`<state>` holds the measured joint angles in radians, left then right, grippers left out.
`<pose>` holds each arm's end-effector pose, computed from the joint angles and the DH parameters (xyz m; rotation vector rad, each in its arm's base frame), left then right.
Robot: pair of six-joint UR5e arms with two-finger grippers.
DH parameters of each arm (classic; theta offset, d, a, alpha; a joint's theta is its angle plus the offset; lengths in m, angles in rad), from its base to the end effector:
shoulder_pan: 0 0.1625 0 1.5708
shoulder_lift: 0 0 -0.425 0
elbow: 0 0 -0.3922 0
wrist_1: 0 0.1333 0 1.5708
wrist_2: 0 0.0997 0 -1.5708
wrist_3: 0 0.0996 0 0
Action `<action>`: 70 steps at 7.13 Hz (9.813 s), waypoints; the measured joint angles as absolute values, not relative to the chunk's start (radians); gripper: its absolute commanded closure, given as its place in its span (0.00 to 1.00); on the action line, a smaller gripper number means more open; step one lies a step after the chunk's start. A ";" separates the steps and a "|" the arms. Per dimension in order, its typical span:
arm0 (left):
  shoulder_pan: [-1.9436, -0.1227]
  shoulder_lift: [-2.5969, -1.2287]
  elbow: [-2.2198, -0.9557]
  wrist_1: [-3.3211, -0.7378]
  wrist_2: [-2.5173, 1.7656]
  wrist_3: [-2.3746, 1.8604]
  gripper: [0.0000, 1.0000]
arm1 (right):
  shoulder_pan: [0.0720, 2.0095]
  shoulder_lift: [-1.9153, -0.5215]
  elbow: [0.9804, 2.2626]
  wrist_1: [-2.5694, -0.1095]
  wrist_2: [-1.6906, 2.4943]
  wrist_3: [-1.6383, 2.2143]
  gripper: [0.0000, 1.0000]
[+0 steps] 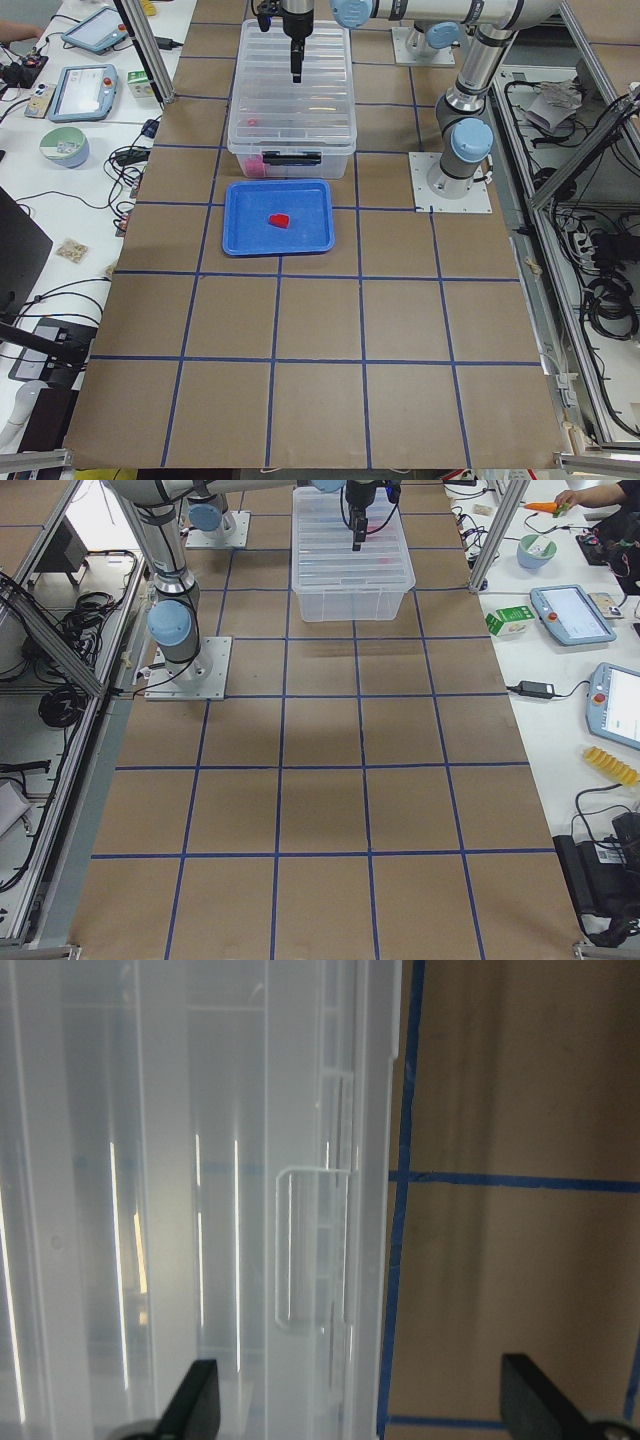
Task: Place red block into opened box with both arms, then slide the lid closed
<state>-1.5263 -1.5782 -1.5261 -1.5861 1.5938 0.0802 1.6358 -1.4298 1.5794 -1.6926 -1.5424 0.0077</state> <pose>-0.1088 -0.5023 0.5048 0.0552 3.1166 -0.0320 0.1712 -0.5344 0.4225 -0.0886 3.1126 0.0449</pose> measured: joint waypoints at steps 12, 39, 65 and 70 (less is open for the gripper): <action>-1.529 -1.577 -1.527 -1.585 1.593 0.080 0.00 | 1.336 -1.386 1.719 -1.856 -1.635 -0.237 0.00; -1.070 -1.902 -1.707 -1.066 1.609 0.834 0.91 | 1.446 -1.547 1.519 -1.668 -1.541 -0.071 0.00; -1.580 -1.561 -1.553 -1.576 1.623 0.165 0.00 | 1.074 -1.514 1.668 -1.764 -1.645 -0.553 0.00; -1.569 -1.552 -1.566 -1.565 1.605 0.157 0.00 | 1.067 -1.450 1.761 -1.854 -1.696 -0.564 0.00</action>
